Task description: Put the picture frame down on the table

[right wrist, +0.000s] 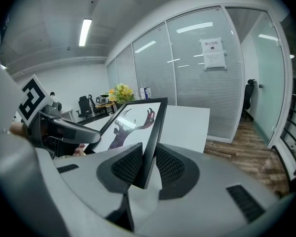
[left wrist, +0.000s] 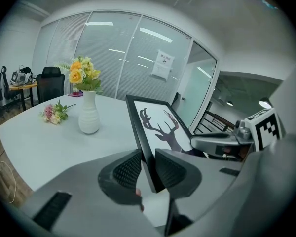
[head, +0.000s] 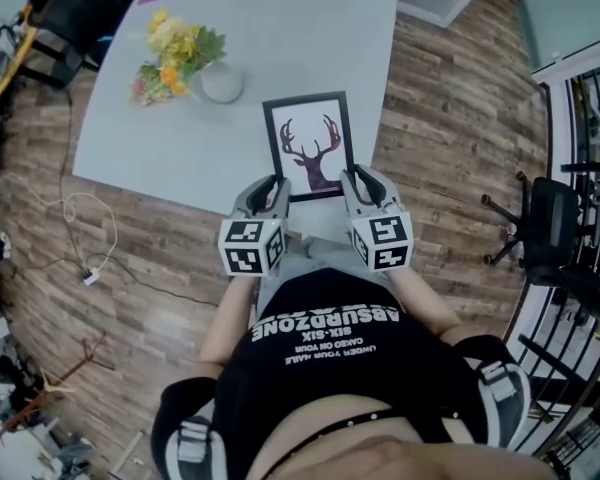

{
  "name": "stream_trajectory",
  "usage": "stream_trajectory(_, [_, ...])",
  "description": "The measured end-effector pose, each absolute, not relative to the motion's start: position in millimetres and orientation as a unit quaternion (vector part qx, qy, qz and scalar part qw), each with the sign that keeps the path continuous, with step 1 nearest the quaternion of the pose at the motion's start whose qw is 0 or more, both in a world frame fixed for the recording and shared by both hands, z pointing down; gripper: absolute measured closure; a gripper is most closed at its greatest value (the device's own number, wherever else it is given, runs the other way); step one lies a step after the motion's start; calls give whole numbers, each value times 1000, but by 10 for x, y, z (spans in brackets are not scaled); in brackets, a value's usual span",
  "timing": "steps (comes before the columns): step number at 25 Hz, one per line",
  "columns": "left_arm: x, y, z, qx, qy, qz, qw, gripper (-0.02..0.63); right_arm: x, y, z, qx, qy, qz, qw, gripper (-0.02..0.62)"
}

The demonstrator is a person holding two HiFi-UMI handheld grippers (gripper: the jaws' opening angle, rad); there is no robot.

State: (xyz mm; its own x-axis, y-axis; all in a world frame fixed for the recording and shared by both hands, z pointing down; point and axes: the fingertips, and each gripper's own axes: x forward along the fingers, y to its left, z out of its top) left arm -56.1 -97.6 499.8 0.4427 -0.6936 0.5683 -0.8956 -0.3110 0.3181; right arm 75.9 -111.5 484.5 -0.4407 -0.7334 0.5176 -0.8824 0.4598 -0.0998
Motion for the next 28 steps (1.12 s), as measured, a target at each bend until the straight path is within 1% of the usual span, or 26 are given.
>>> stream_trajectory(28, [-701, -1250, 5862, 751, -497, 229, 371, 509, 598, -1435, 5764, 465, -812, 225, 271, 499])
